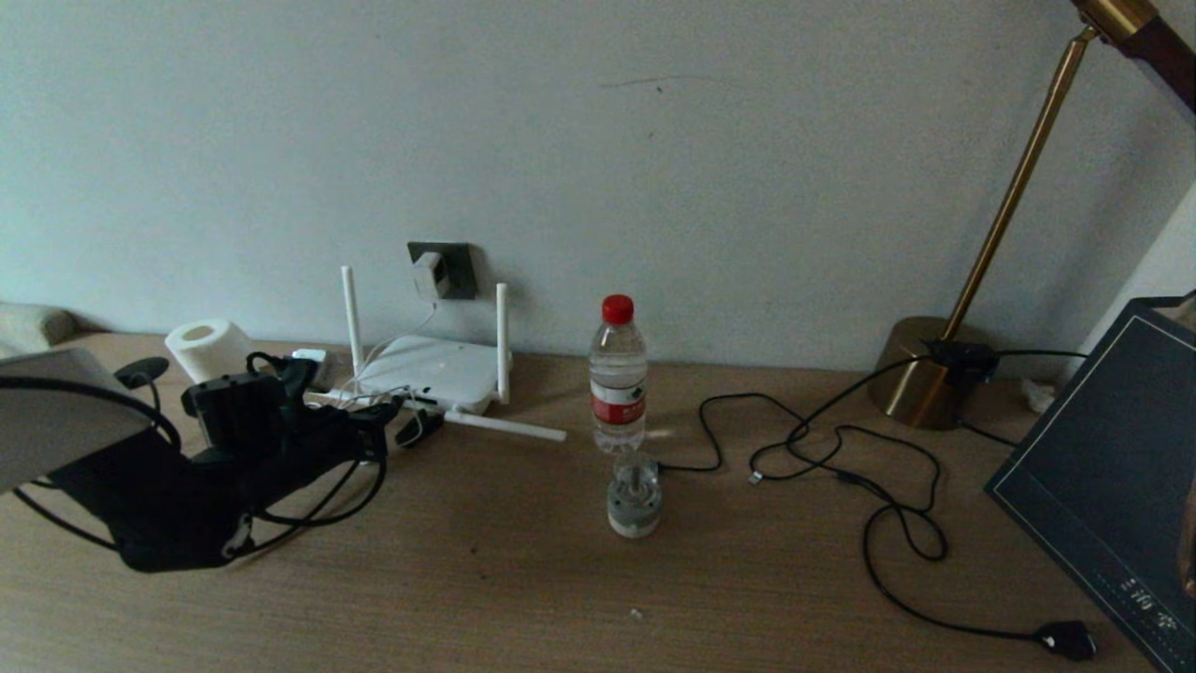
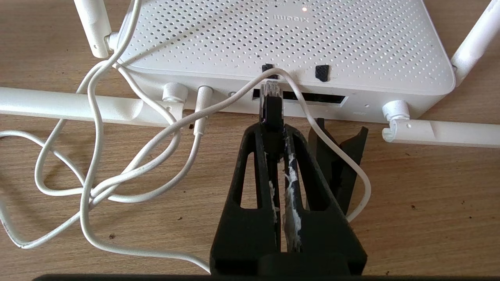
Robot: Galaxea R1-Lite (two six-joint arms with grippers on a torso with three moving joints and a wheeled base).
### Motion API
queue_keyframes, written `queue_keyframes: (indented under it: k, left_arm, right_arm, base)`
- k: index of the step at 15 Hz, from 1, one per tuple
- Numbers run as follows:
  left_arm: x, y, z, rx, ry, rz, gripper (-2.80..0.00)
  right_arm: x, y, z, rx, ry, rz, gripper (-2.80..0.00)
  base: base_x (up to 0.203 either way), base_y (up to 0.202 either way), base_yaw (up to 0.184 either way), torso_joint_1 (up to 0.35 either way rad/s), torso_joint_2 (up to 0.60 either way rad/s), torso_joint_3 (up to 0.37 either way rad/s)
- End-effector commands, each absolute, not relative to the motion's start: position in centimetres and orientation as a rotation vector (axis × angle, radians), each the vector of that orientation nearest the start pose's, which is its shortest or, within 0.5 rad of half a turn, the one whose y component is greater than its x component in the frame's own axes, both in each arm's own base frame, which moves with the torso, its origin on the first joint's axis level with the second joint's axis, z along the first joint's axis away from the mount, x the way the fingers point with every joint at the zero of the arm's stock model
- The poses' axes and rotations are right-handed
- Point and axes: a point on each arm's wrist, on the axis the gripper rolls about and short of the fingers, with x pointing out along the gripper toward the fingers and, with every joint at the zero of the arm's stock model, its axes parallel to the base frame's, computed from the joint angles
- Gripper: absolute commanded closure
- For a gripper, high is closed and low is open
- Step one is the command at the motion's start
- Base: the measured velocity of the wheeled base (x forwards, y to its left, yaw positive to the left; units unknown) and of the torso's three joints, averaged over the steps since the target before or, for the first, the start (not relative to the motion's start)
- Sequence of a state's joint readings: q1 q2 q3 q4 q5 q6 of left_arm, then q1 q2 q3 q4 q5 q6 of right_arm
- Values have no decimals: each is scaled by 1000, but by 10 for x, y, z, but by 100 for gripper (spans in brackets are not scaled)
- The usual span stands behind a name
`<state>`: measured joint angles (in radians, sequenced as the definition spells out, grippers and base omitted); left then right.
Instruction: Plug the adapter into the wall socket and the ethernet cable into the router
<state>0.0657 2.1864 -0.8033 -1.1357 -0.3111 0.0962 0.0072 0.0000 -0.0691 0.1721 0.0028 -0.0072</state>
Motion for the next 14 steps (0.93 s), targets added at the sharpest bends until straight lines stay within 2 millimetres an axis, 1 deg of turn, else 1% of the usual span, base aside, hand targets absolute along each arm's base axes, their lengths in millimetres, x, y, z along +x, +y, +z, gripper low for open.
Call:
queue_keyframes:
  k: [1,5,14]
  left_arm:
    - [379,18,63,51,223,-257,0]
    - [380,18,58,48,237,-257,0]
    - [380,18,55,47,243,-258,0]
  right_arm:
    - [-29,0,77,-8,104,11,0]
    - [-29,0,77,-8,106,11,0]
    - [-29,0,77,-8,106,11,0]
  base:
    - [0,0,0,0,0,0]
    - [0,0,0,0,0,0]
    - [0,0,0,0,0,0]
